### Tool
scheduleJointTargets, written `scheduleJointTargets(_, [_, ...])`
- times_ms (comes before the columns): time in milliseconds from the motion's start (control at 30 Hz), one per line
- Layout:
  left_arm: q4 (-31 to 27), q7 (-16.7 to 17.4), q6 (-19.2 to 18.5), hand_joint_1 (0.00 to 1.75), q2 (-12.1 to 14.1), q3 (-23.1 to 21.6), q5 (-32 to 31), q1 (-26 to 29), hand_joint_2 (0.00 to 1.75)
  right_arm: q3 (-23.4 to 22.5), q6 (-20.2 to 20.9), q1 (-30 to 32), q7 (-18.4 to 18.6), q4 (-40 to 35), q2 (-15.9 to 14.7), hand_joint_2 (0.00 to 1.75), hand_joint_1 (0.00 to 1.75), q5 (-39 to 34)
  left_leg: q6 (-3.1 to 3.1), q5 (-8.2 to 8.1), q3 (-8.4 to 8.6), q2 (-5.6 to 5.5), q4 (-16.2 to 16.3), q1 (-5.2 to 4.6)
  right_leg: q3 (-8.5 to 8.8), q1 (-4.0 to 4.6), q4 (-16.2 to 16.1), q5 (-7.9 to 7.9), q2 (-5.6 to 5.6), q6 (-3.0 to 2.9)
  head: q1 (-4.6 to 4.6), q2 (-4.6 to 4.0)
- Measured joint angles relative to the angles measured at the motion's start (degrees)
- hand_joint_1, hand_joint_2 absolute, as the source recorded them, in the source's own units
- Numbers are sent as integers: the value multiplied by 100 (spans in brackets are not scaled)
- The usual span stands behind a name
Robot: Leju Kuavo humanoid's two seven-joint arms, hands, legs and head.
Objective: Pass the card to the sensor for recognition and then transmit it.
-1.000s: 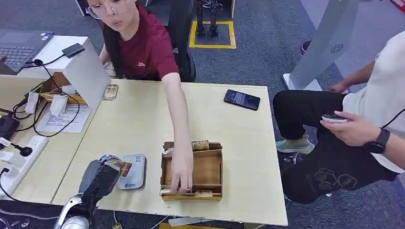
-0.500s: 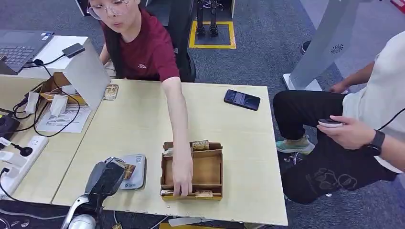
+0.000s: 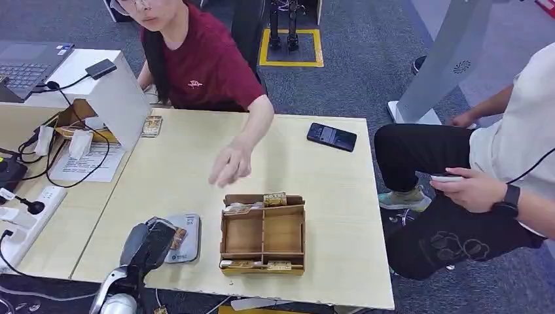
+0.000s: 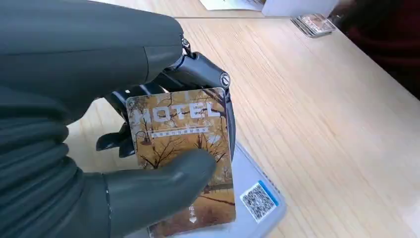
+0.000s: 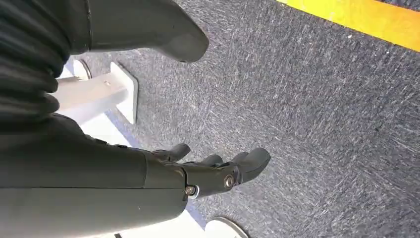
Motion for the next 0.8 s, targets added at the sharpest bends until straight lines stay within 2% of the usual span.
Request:
scheduleJointTargets(167, [146, 103, 269, 175, -50, 0, -581, -18, 175, 26, 59, -1, 31, 0, 0, 175, 0, 0, 0, 0, 0, 0, 0, 0, 0, 0, 0, 0, 0, 0, 0, 2])
scheduleJointTargets(533, [356, 203, 575, 175, -136, 2, -1441, -19, 175, 39, 77, -4, 7, -2, 0, 175, 0, 0, 0, 0, 2, 0, 0, 0, 4, 0, 0, 0, -1, 0, 0, 0])
scheduleJointTargets(733, [380, 160, 585, 175, -177, 2, -1403, -19, 175, 39, 72, -4, -50, -4, 0, 175, 0, 0, 3, 2, 3, -1, 0, 0, 6, 0, 0, 0, -1, 1, 0, 2])
scheduleJointTargets(767, [383, 98, 536, 175, -184, 4, -1279, -16, 175, 39, 63, -4, -59, -4, 0, 175, 0, 0, 3, 2, 3, -1, 0, 0, 6, 0, 0, 1, -2, 1, 0, 2])
scheduleJointTargets(800, [383, -230, 236, 175, -236, 45, -502, -14, 175, 39, 44, -4, -83, -4, 0, 175, 0, 0, 3, 2, 3, -1, 0, 0, 8, 0, 0, 0, -4, 1, 0, 0])
